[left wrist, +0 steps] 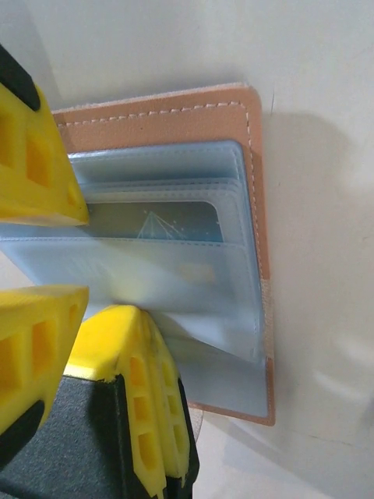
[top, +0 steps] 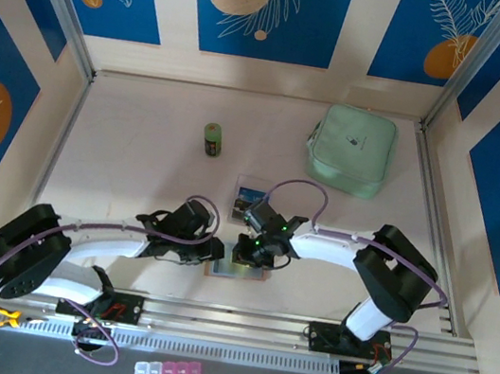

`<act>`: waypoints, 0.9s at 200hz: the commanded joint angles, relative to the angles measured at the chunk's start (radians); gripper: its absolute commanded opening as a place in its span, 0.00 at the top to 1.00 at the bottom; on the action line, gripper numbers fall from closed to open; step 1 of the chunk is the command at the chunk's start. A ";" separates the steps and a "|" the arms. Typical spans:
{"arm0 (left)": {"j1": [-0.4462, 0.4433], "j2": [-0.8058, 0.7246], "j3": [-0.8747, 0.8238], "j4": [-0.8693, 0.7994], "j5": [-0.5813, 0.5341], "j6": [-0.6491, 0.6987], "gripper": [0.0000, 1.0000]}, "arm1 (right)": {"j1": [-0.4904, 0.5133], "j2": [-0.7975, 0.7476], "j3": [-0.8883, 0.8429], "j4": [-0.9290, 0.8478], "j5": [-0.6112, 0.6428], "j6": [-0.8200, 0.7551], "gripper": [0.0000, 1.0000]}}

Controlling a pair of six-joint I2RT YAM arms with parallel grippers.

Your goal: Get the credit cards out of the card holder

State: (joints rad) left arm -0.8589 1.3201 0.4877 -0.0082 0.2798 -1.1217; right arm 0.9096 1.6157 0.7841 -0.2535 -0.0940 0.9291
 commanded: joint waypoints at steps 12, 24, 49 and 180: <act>-0.011 0.026 0.016 0.014 -0.011 -0.012 0.71 | -0.012 -0.016 -0.045 0.002 -0.032 0.004 0.84; -0.010 0.032 0.015 0.020 -0.011 -0.014 0.70 | -0.015 -0.020 -0.053 0.021 -0.044 0.002 0.84; -0.011 0.045 0.016 0.035 -0.007 -0.018 0.69 | -0.022 -0.022 -0.068 0.048 -0.064 0.004 0.84; -0.012 0.070 0.034 0.092 0.022 -0.038 0.77 | -0.034 -0.077 -0.066 0.053 -0.084 0.006 0.81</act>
State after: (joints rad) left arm -0.8608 1.3853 0.4904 0.0822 0.2878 -1.1549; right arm 0.8783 1.5848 0.7177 -0.1623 -0.1661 0.9295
